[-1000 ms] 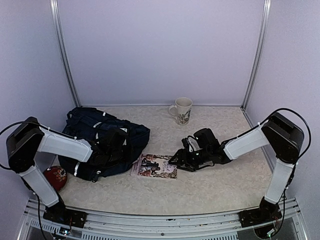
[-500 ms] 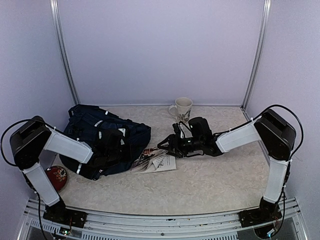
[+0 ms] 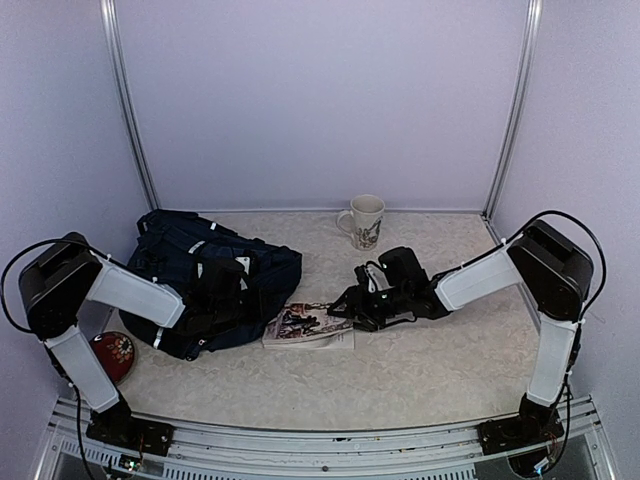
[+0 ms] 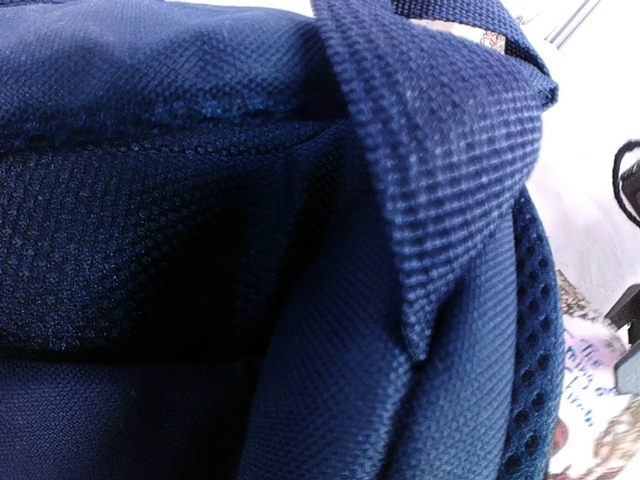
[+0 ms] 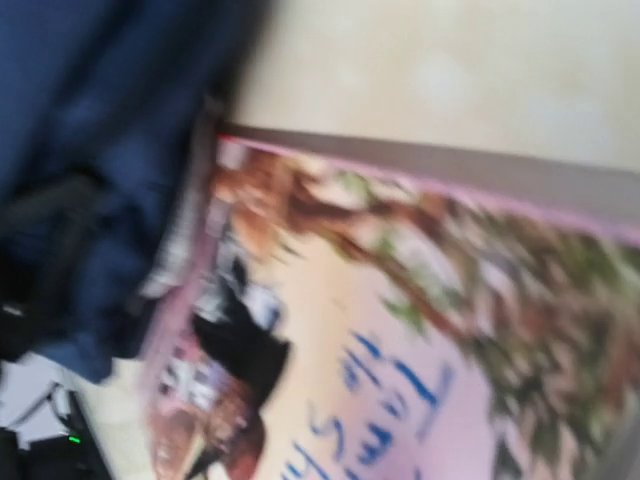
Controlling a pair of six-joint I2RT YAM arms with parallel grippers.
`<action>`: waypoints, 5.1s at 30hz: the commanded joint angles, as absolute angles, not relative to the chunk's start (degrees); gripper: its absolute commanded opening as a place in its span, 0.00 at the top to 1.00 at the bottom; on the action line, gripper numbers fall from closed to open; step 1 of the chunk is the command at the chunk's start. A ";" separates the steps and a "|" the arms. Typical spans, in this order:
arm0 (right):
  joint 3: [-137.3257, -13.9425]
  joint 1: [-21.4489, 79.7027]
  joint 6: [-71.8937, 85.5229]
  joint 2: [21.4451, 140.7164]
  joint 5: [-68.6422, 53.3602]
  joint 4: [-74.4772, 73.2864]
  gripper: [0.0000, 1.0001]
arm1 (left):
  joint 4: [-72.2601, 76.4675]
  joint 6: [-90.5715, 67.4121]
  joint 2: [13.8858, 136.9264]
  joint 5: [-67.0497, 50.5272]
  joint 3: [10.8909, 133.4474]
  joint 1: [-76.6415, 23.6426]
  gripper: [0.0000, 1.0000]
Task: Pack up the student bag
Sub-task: Pick up the book from the center of the board, then place the book in the largest pocket of the bag, then adjust the book in the largest pocket of the bag.
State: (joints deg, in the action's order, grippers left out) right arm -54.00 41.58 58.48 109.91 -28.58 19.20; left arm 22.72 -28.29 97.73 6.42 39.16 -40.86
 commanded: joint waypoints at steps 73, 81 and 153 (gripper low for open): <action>-50.02 37.36 60.25 90.33 -35.26 24.66 1.00 | 14.16 0.66 70.31 44.37 62.60 -66.79 1.00; -52.79 40.31 69.50 94.80 -17.05 34.39 1.00 | 21.49 -0.11 74.10 38.70 64.27 -66.79 1.00; -42.76 34.54 36.67 66.49 -22.39 1.59 0.00 | 23.05 2.94 72.73 31.64 71.80 -57.85 1.00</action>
